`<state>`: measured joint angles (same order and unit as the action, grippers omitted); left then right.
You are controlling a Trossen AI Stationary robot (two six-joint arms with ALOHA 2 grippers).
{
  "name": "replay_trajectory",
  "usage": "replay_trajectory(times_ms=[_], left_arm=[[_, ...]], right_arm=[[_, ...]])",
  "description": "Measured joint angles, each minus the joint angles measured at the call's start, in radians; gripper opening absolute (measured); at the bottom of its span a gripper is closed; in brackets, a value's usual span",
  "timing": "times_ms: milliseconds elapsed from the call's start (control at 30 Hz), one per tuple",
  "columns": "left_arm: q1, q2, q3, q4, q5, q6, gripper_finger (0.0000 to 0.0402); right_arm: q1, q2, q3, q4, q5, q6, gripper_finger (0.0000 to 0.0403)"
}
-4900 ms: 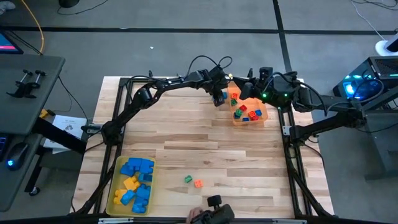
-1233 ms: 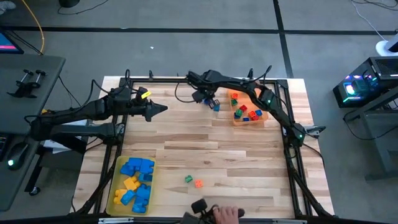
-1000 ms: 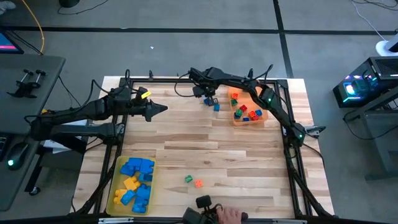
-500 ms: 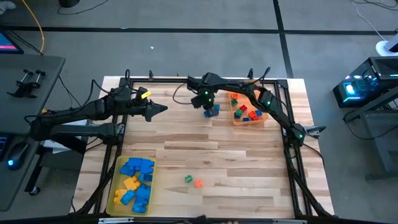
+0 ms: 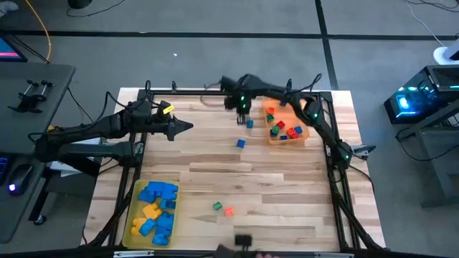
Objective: Sort blocks by size
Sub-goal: Put the small blue wooden block into the orange bin
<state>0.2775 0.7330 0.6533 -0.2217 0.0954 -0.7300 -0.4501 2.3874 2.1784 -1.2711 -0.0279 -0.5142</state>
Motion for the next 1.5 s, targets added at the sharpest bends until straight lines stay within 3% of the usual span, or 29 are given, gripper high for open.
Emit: replay_trajectory(times_ms=[167,333,533,1000,1200,1300,1500], left_arm=[[-0.01,0.0,0.0,-0.037,0.026,0.001,0.0],[-0.025,0.0,0.0,-0.063,0.026,0.008,0.0],[-0.032,0.0,0.0,-0.065,0.025,0.026,0.0],[-0.052,0.0,0.0,-0.066,0.025,0.026,0.0],[-0.058,0.0,0.0,-0.066,0.025,0.026,0.0],[-0.058,0.0,0.0,-0.066,0.025,0.026,0.0],[-0.058,0.0,0.0,-0.066,0.025,0.027,0.0]], right_arm=[[-0.092,-0.022,0.001,0.003,0.122,0.109,0.0],[-0.131,-0.015,0.001,-0.045,0.065,0.142,0.0],[-0.094,0.013,0.0,-0.049,0.02,0.14,0.0],[-0.072,0.055,-0.001,-0.116,0.053,0.2,0.0],[-0.051,0.057,-0.054,-0.15,0.017,0.191,0.0],[-0.019,0.057,-0.113,-0.125,-0.065,0.165,0.0],[0.093,0.05,-0.164,-0.124,-0.04,0.121,0.0]])
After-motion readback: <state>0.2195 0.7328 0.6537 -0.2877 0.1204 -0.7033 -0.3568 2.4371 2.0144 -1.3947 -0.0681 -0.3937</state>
